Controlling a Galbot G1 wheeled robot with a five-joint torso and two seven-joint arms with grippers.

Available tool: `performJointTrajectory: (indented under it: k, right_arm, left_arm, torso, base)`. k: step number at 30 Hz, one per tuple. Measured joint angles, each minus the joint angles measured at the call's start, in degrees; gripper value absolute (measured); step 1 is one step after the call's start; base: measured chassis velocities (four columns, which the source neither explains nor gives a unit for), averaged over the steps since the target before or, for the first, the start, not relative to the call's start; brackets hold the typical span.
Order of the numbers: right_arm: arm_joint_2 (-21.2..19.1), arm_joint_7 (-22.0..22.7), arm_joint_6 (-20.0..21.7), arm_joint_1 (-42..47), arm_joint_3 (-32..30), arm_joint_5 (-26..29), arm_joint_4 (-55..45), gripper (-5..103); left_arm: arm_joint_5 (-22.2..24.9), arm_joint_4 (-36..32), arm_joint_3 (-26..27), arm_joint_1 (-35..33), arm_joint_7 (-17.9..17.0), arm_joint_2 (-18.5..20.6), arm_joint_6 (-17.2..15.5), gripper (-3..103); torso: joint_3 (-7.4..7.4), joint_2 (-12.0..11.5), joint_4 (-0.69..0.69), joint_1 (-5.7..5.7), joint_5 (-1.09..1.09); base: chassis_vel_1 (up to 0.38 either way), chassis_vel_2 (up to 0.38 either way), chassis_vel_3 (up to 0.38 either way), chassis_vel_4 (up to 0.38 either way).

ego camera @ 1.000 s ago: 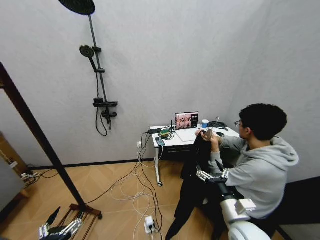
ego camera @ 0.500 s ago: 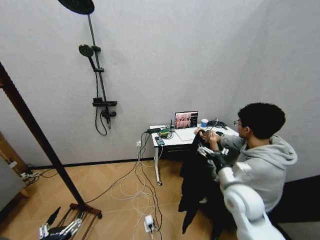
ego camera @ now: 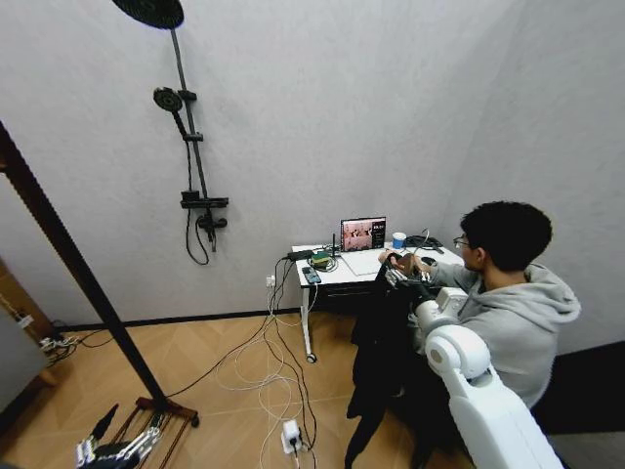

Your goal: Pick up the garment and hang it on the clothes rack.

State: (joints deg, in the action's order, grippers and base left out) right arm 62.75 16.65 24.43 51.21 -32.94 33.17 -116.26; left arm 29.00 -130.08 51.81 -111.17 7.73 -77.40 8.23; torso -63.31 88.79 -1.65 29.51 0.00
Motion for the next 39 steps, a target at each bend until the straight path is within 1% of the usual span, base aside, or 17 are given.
performJointTrajectory:
  k: [2,3,5,6,9,10,11,13,18,20,22,25,27,31,33,39]
  right_arm:
    - [-0.16,-0.42,-0.18,0.41,-0.21,-0.05,-0.15,48]
    - [-0.16,-0.42,-0.18,0.41,-0.21,-0.05,-0.15,48]
    - [-0.54,-0.72,-0.26,0.69,-0.3,-0.11,-0.59,37]
    - [-0.54,-0.72,-0.26,0.69,-0.3,-0.11,-0.59,37]
    - [-0.79,-0.99,-0.35,0.98,-0.41,-0.36,-1.04,21]
    - [-0.79,-0.99,-0.35,0.98,-0.41,-0.36,-1.04,21]
    - [-0.79,-1.05,-0.36,1.09,-0.45,-0.39,-1.22,16]
    - [-0.74,-1.21,-0.33,1.34,-0.41,-0.37,-1.71,10]
    - [-0.83,-2.06,-0.33,1.98,-0.36,-0.25,-3.02,10]
    - [-0.92,-2.45,-0.33,2.33,-0.27,-0.19,-3.85,10]
    - [-0.92,-4.39,-1.19,3.56,0.14,0.39,-6.26,10]
    - [-0.82,-5.28,-1.54,4.01,0.24,0.53,-7.1,10]
    - [-0.56,-7.27,-2.19,5.3,0.53,1.03,-9.48,10]
    - [-0.37,-8.27,-1.85,6.3,0.77,1.45,-11.14,10]
    - [0.04,-10.27,-1.22,7.32,0.63,0.67,-12.0,10]
    - [0.48,-11.36,-1.19,8.68,0.61,-0.06,-13.39,10]
  left_arm:
    - [0.0,0.0,0.0,0.0,0.0,0.0,0.0,100]
    - [0.0,0.0,0.0,0.0,0.0,0.0,0.0,100]
    - [0.0,0.0,0.0,0.0,0.0,0.0,0.0,100]
    - [0.0,0.0,0.0,0.0,0.0,0.0,0.0,100]
    - [0.0,0.0,0.0,0.0,0.0,0.0,0.0,100]
    - [0.0,0.0,0.0,0.0,0.0,0.0,0.0,100]
    - [0.0,0.0,0.0,0.0,0.0,0.0,0.0,100]
    - [0.0,0.0,0.0,0.0,0.0,0.0,0.0,100]
    - [0.0,0.0,0.0,0.0,0.0,0.0,0.0,100]
    - [0.0,0.0,0.0,0.0,0.0,0.0,0.0,100]
    - [0.0,0.0,0.0,0.0,0.0,0.0,0.0,100]
    - [0.0,0.0,0.0,0.0,0.0,0.0,0.0,100]
    - [0.0,0.0,0.0,0.0,0.0,0.0,0.0,100]
    - [0.0,0.0,0.0,0.0,0.0,0.0,0.0,100]
    - [0.0,0.0,0.0,0.0,0.0,0.0,0.0,100]
    - [0.0,0.0,0.0,0.0,0.0,0.0,0.0,100]
  torso:
    - [0.0,0.0,0.0,0.0,0.0]
    - [0.0,0.0,0.0,0.0,0.0]
    - [0.0,0.0,0.0,0.0,0.0]
    - [0.0,0.0,0.0,0.0,0.0]
    - [0.0,0.0,-0.02,0.0,0.0]
    - [0.0,0.0,-0.02,0.0,0.0]
    - [0.0,0.0,-0.02,0.0,0.0]
    - [0.0,0.0,-0.03,0.0,0.01]
    - [0.0,0.0,0.02,0.0,0.0]
    - [-0.01,-0.01,0.01,0.0,0.0]
    - [0.0,0.0,0.0,0.0,0.0]
    - [0.0,-0.01,0.01,0.0,-0.01]
    - [0.0,0.0,0.01,0.0,-0.02]
    - [0.0,0.0,0.01,0.0,-0.02]
    - [0.0,0.0,0.01,0.0,-0.01]
    - [0.0,0.0,0.01,0.0,-0.01]
  base:
    - [0.0,0.0,0.0,0.0]
    - [0.0,0.0,0.0,0.0]
    - [0.0,0.0,0.0,0.0]
    - [0.0,0.0,0.0,0.0]
    - [0.0,0.0,0.0,0.0]
    - [0.0,0.0,0.0,0.0]
    - [0.0,0.0,0.0,0.0]
    - [0.0,0.0,0.0,0.0]
    - [0.0,0.0,0.0,0.0]
    - [0.0,0.0,0.0,0.0]
    - [0.019,0.02,0.027,0.007]
    - [0.038,0.041,0.049,0.042]
    - [0.055,0.059,0.078,0.065]
    - [0.07,0.084,0.08,0.073]
    - [0.091,0.083,0.09,0.088]
    - [0.112,0.105,0.1,0.095]
